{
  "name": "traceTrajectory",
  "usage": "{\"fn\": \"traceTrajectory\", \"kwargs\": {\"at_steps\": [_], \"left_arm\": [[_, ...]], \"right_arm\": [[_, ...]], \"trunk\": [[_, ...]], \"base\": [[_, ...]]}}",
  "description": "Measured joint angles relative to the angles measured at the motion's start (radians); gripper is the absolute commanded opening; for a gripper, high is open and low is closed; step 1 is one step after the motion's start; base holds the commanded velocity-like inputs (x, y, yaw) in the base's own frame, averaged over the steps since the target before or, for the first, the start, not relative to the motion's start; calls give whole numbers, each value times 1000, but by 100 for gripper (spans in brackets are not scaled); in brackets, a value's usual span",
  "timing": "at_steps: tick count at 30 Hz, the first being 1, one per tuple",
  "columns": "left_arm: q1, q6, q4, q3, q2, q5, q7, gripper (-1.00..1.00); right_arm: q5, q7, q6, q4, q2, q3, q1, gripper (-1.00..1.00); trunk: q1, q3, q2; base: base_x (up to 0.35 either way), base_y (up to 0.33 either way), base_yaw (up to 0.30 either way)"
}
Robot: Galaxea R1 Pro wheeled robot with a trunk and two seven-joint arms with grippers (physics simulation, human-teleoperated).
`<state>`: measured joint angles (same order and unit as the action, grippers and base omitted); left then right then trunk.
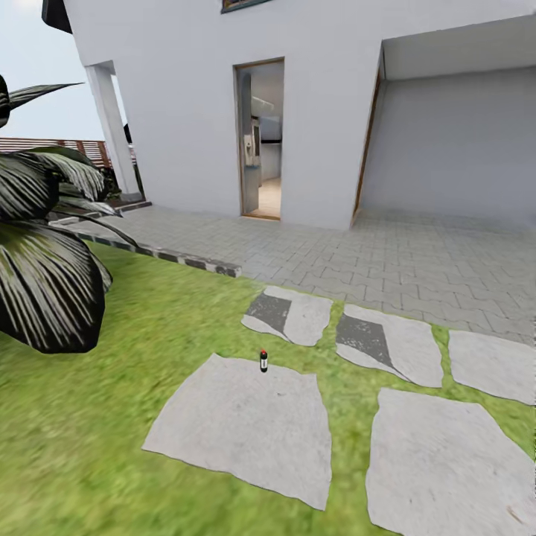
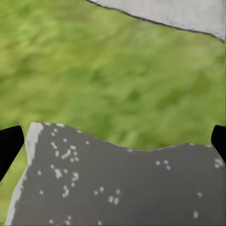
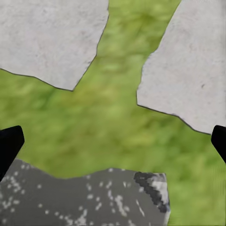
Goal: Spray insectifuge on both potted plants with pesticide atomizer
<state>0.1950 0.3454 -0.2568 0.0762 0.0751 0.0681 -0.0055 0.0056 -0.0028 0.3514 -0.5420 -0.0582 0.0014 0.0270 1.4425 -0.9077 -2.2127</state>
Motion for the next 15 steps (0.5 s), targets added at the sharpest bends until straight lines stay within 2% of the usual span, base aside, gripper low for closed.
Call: {"fn": "traceTrajectory", "kwargs": {"at_steps": [15], "left_arm": [[0, 0, 0, 0, 0, 1, 0, 100]], "right_arm": [[0, 0, 0, 0, 0, 0, 0, 100]], "trunk": [[0, 0, 0]], "base": [[261, 247, -262]]}}
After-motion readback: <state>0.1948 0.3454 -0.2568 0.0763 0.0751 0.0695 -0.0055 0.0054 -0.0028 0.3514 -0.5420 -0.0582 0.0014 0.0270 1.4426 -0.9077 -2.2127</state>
